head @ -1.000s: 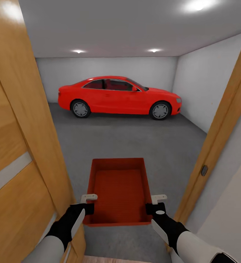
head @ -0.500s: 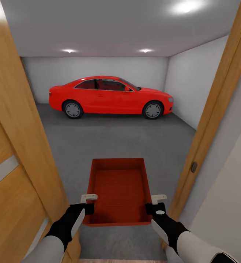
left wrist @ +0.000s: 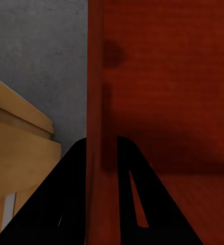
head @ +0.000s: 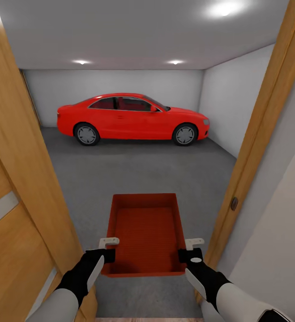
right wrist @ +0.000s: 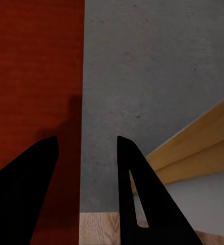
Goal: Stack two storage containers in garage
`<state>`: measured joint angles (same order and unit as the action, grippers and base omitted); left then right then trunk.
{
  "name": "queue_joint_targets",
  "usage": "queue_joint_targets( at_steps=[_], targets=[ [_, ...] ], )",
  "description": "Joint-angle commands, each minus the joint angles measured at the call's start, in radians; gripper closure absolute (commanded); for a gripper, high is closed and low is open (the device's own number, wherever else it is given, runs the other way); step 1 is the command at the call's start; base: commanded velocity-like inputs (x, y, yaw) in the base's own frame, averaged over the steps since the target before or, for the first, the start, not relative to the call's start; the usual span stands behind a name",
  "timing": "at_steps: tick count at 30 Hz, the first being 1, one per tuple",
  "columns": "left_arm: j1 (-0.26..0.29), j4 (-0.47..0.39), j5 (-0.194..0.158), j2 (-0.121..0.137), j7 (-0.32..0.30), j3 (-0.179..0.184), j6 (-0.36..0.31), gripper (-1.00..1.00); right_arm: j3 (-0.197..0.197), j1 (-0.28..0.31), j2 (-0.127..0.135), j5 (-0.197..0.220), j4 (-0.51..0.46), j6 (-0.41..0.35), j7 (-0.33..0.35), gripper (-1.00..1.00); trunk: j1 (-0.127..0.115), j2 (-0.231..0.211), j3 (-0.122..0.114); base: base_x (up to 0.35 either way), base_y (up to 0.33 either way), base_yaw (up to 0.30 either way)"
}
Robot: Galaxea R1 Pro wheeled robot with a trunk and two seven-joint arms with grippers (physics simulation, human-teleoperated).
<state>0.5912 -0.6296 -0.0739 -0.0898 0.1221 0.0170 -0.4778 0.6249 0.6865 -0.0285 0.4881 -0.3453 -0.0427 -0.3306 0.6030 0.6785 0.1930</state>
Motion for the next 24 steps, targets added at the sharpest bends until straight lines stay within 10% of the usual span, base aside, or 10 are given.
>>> queue_joint_targets(
  at_steps=[1,24],
  targets=[
    [0.001,-0.004,0.031,-0.001,0.033,-0.006,0.005,1.00,0.004,0.001,-0.019,0.018,-0.001,-0.005,-0.008,1.00,0.000,0.001,0.002,0.000,0.000,0.000],
    [0.001,-0.003,0.032,-0.001,0.033,-0.006,0.005,1.00,0.004,0.001,-0.019,0.018,-0.001,-0.005,-0.008,1.00,0.000,0.001,0.002,0.000,0.000,0.000]
  ],
)
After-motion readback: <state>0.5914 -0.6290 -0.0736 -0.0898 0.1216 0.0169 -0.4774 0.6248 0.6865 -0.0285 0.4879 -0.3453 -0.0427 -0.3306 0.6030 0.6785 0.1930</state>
